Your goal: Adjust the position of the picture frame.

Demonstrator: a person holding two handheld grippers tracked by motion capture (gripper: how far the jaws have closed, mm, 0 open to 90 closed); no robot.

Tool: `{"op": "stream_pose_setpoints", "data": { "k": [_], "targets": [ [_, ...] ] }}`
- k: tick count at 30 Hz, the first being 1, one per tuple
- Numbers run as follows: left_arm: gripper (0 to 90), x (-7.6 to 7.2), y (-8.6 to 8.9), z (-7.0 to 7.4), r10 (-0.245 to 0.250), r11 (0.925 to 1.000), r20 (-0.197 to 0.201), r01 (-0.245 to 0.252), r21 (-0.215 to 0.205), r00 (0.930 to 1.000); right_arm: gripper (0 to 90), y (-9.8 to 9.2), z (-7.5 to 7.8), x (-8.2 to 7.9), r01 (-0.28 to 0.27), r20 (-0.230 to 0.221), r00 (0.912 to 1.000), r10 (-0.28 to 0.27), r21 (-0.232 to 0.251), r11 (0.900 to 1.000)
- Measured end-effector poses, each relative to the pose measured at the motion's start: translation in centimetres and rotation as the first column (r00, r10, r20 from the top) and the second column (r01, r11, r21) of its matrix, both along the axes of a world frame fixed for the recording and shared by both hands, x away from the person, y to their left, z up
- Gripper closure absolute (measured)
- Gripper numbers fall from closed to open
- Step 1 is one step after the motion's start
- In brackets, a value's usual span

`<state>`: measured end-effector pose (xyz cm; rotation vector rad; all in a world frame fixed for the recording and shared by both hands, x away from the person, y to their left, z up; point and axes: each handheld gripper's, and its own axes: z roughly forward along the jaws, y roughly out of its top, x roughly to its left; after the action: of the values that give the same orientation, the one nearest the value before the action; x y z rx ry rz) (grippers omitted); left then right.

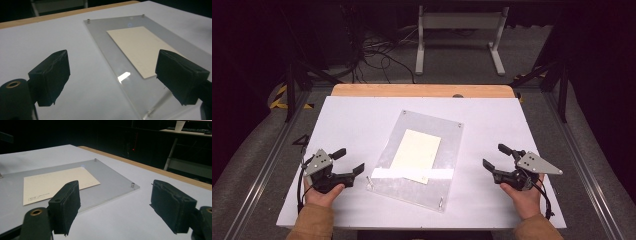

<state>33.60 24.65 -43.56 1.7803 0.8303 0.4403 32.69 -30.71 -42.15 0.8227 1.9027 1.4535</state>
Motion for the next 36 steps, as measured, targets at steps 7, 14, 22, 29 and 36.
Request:
{"op": "stream_pose_setpoints", "data": {
  "k": [7, 14, 22, 29, 36],
  "targets": [
    [16.4, -2.1, -0.7, 1.0, -0.14, 0.9901, 0.021, 0.139, 0.017, 0.99, 23.0, 0.1, -0.1, 0.0, -0.007, -0.015, 0.9999, 0.007, -0.002, 1.0],
    [26.3, -1.8, -1.9, 0.3, -0.2, 0.9758, -0.033, 0.202, 0.083, 0.9792, 23.1, 0.3, -0.1, 0.0, -0.013, -0.019, 0.9997, 0.013, -0.006, 1.0],
    [48.6, -1.3, -2.8, -0.7, -0.192, 0.9609, -0.116, 0.211, 0.179, 0.9744, 24.1, 0.4, -0.1, 0.0, -0.016, -0.029, 0.9994, 0.015, -0.012, 1.0],
    [75.5, -0.9, -3.7, -1.5, -0.18, 0.9438, -0.19, 0.224, 0.243, 0.9651, 33.9, 0.9, -0.4, 0.1, -0.068, -0.077, 0.9949, 0.065, -0.04, 0.997],
    [84.4, -1.1, -3.9, -1.3, -0.182, 0.9328, -0.186, 0.229, 0.278, 0.9655, 34.7, 1.1, -0.4, 0.2, -0.084, -0.101, 0.9918, 0.079, -0.049, 0.995]
  ]
}}
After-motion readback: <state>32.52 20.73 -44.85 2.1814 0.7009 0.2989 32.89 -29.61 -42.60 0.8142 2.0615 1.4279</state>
